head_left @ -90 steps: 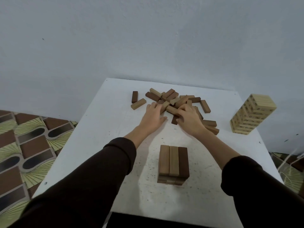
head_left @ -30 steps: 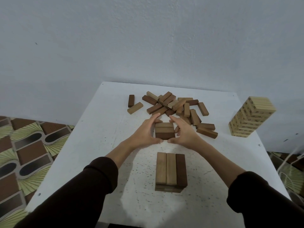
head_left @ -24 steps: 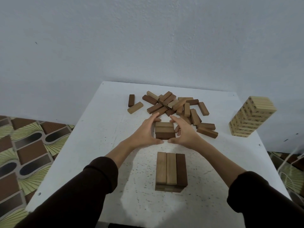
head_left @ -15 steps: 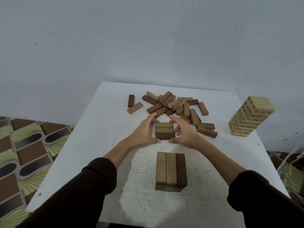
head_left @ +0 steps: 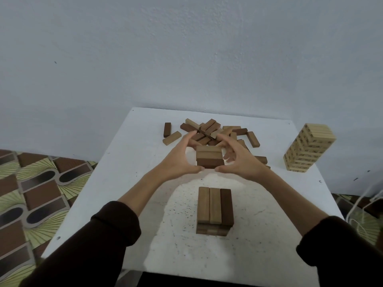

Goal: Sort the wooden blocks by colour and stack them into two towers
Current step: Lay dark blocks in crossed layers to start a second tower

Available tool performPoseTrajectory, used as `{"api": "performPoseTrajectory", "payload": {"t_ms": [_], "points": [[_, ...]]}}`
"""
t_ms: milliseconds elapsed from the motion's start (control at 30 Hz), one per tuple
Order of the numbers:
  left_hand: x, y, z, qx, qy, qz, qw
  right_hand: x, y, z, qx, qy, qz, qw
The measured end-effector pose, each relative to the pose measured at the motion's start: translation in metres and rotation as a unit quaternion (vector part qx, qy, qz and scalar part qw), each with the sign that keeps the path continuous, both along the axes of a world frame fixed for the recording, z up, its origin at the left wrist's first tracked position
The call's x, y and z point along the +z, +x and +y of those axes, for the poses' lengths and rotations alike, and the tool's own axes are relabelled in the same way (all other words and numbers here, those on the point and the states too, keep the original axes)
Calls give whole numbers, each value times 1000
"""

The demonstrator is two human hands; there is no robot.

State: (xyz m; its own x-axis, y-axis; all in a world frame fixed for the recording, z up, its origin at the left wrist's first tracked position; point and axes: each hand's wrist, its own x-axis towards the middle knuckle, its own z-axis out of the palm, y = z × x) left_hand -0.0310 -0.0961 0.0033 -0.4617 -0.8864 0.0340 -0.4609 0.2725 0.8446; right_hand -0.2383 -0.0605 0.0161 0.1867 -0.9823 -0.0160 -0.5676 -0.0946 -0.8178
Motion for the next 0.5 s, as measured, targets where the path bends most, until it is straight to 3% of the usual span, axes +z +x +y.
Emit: {"api": "performPoseTrajectory", "payload": {"t_ms": [133, 500], "points": [[21, 5, 25, -4, -11, 47, 999, 24, 2, 28, -13, -17, -15, 1000], [12, 24, 91, -53, 8, 56, 997, 20, 12, 104, 3, -11, 22, 1000]]}}
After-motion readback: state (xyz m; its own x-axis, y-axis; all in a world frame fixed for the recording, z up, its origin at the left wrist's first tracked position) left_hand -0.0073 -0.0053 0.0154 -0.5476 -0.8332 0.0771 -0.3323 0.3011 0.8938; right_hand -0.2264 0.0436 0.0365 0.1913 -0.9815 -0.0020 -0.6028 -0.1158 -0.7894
